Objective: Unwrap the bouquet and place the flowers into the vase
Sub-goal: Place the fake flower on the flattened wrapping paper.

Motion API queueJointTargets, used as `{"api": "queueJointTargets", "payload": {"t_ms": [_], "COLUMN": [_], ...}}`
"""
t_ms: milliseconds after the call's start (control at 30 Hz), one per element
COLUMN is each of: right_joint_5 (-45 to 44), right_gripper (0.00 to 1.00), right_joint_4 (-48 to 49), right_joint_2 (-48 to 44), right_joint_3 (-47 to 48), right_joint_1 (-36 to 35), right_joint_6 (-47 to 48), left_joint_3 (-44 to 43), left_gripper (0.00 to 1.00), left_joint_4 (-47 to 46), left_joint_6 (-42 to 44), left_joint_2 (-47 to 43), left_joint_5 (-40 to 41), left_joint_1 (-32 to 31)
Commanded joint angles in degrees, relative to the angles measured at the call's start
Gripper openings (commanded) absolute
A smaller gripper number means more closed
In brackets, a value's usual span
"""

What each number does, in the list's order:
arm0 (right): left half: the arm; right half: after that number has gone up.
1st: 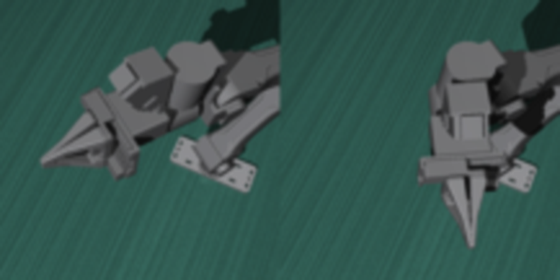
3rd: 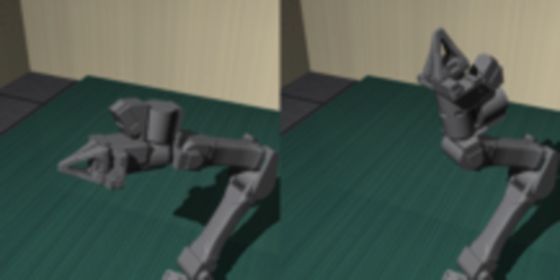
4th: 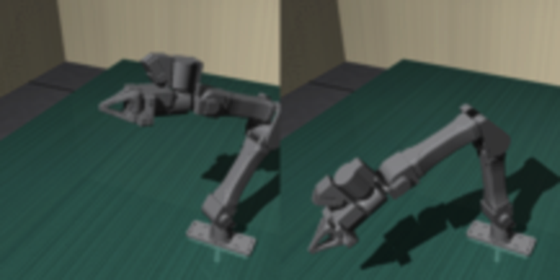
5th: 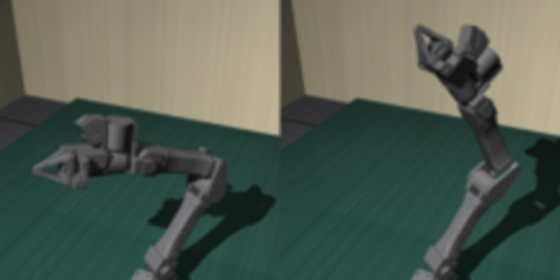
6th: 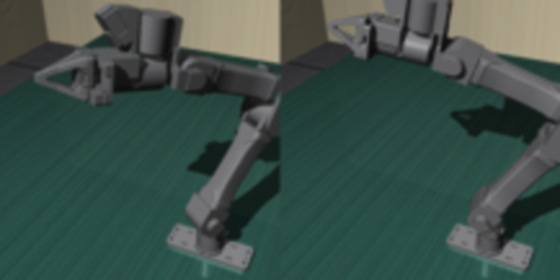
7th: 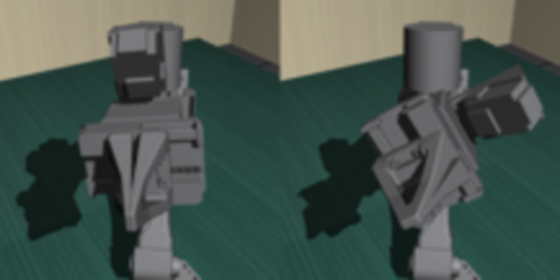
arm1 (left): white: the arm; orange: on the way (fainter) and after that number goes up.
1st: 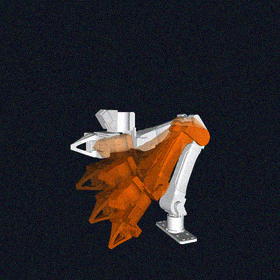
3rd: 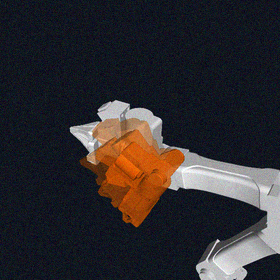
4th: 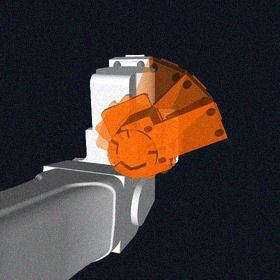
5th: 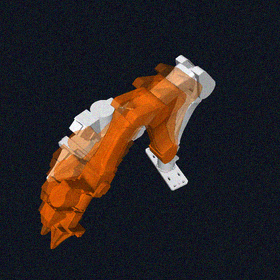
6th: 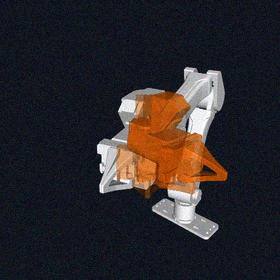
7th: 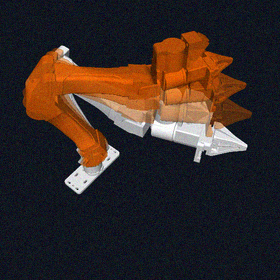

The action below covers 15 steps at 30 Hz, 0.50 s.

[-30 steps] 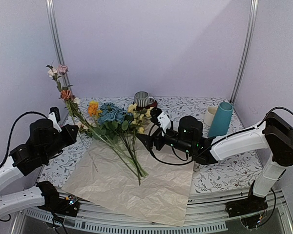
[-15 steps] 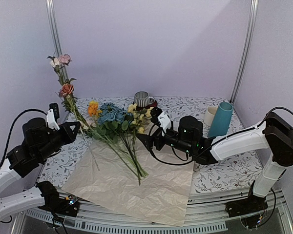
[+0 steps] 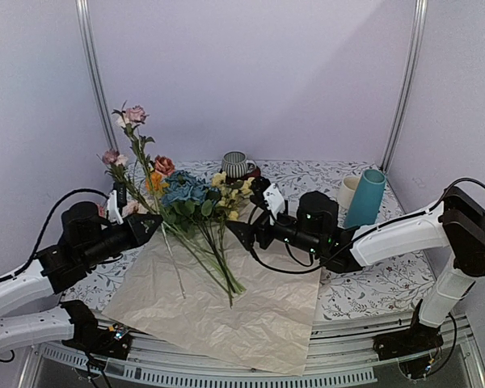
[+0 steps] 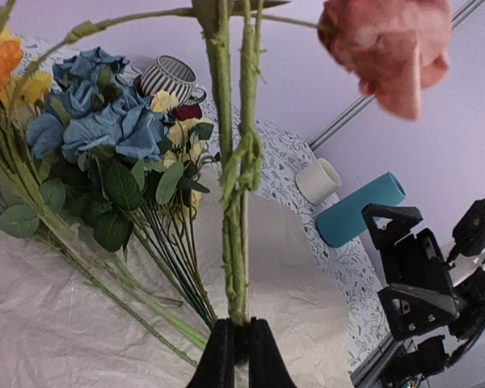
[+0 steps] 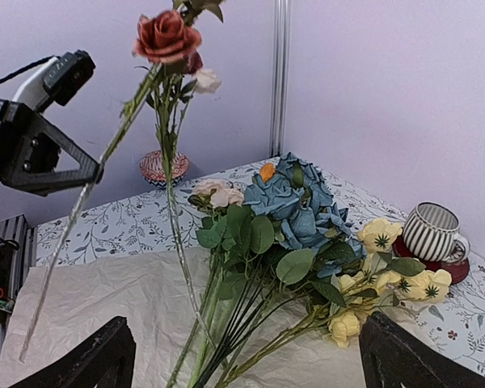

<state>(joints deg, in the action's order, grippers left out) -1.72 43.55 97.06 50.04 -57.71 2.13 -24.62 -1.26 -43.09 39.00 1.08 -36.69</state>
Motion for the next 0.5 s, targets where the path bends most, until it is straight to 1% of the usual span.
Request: {"api": "queueJointTargets", "payload": {"t_ms": [0,100,200,467], "right_joint_5": [1.33,1.52,1.69,1.8], "right_gripper": [0.99,0.99,0.99,0.99], "right_joint_4": [-0.68,-0.94,-1.01,-1.19], "right_joint_2": [-1.7,-1.69,-1.78,-1.78], "right_joint_3": [-0.79,-0.86,-0.94,-1.07], "right_joint_1": [0.15,0.23,0.23,0.21], "right_joint_6": [-1.2,-1.49,-1.84,-1.82], "left_joint_3": [3.57,5.59,5.71,3.48], "left_gripper": [0.04,0.04,0.04,0.04], "left_joint_4": [-9.29,-13.8,-16.08,-15.71], "left_joint_6": [-3.88,-5.82,-6.65,-4.97], "left_joint_2": [4.15,8.38,13.57,27.63], "left_joint_5": [-6.6,-9.94,-12.45,-14.83], "left_joint_1": [0.47,0.48,0.52,0.65]}}
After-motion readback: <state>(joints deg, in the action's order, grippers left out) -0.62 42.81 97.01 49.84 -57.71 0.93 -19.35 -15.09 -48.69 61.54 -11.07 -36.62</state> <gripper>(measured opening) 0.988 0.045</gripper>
